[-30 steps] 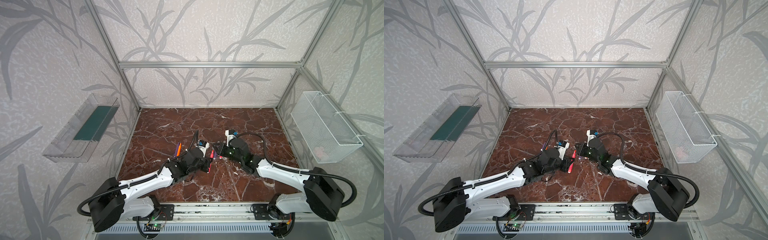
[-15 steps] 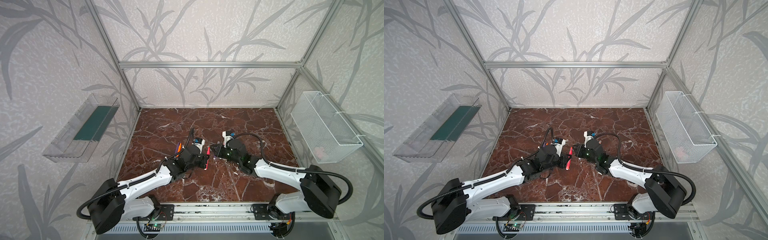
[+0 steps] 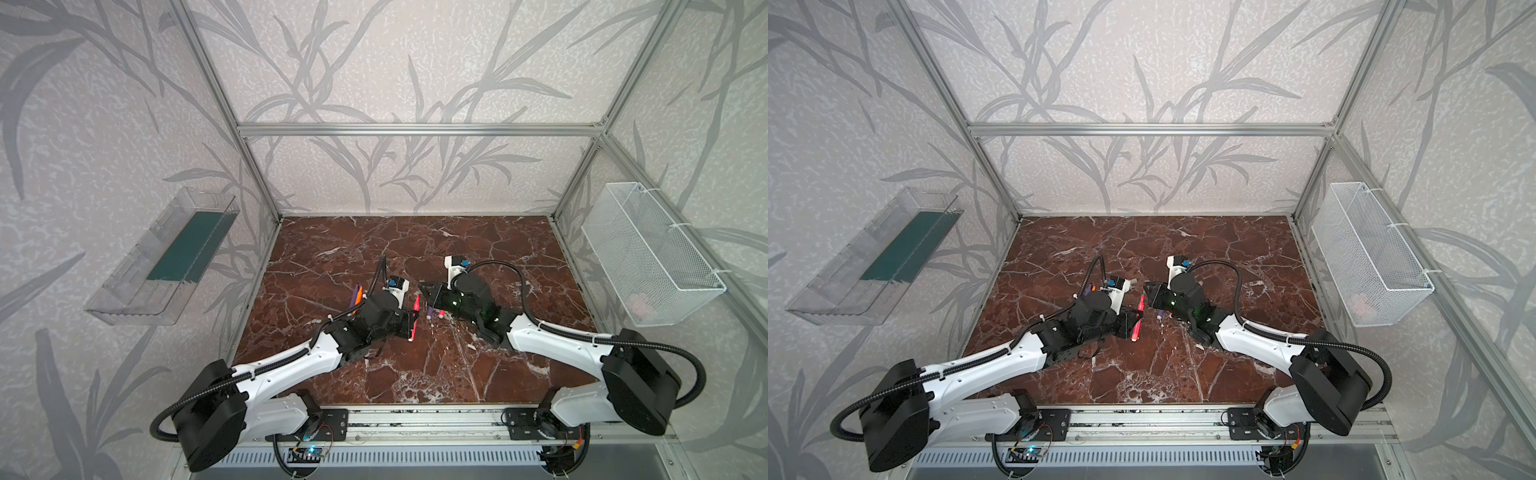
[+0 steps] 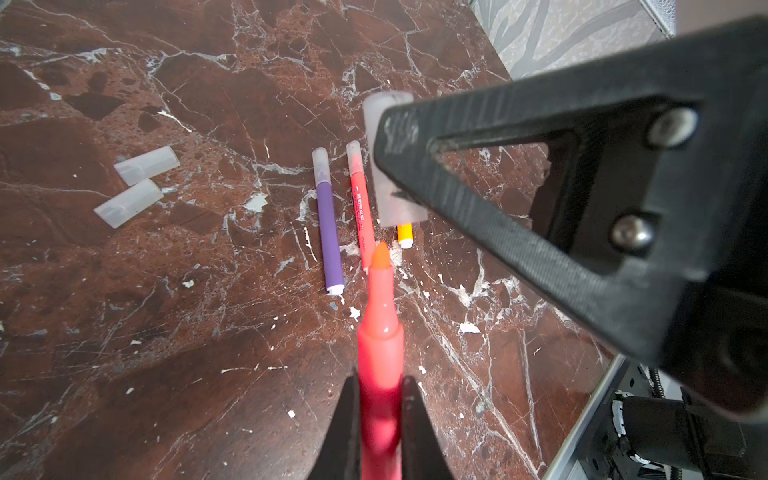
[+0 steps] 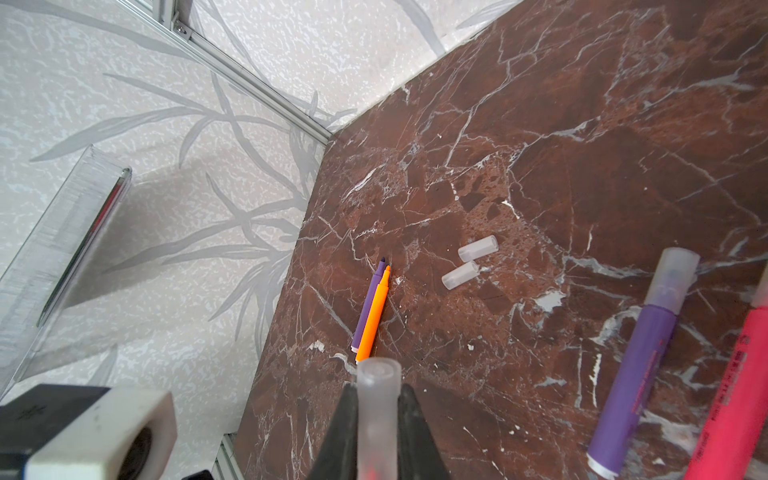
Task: Insert the pens into the pen caps
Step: 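Push the white cap down onto the pink marker tip with the right gripper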
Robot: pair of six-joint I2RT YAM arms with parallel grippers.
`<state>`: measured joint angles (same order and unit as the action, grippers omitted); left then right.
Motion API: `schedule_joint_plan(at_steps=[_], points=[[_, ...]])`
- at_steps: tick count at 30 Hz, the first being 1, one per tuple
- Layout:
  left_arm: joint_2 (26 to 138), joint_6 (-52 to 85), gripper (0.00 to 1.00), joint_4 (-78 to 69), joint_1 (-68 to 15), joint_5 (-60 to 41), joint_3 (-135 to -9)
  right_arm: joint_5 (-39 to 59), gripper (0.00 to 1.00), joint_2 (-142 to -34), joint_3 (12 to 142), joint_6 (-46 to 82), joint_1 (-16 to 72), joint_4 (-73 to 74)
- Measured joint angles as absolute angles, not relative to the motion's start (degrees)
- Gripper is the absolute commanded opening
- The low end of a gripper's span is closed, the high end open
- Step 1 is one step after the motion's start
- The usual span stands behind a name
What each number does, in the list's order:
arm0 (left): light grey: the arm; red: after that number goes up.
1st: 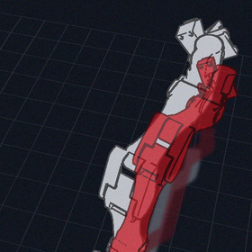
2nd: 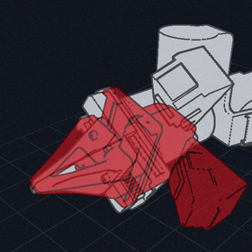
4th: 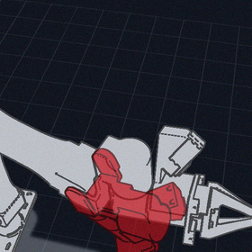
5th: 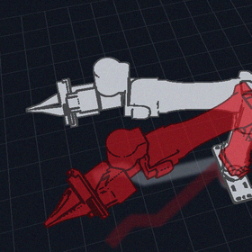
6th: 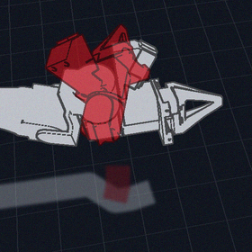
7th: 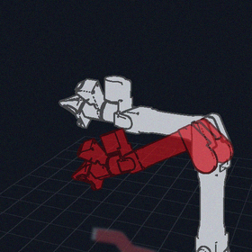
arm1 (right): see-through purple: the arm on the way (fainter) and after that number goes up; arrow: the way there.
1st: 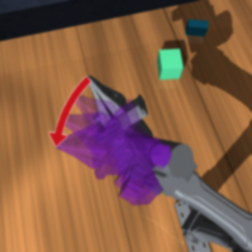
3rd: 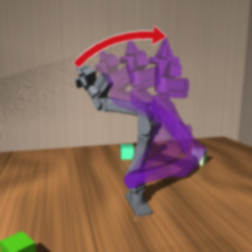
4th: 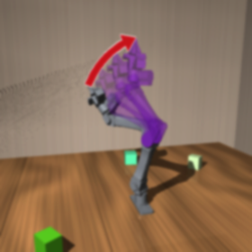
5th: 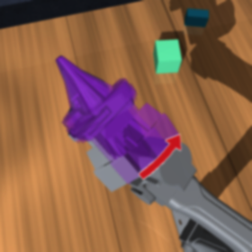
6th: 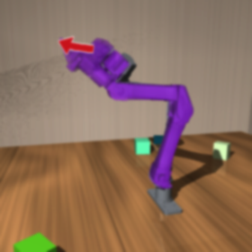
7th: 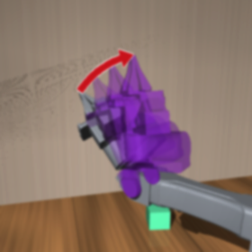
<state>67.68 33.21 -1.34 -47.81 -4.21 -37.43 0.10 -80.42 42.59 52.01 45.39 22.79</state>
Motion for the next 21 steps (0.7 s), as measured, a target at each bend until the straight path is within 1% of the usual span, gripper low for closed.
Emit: schedule_joint_plan(at_steps=[21], points=[[67.7,33.2,0.00,-1.3,-47.6,-4.6,-37.4,1.6,0.00,-81.8,42.6,52.3,46.2,23.7]])
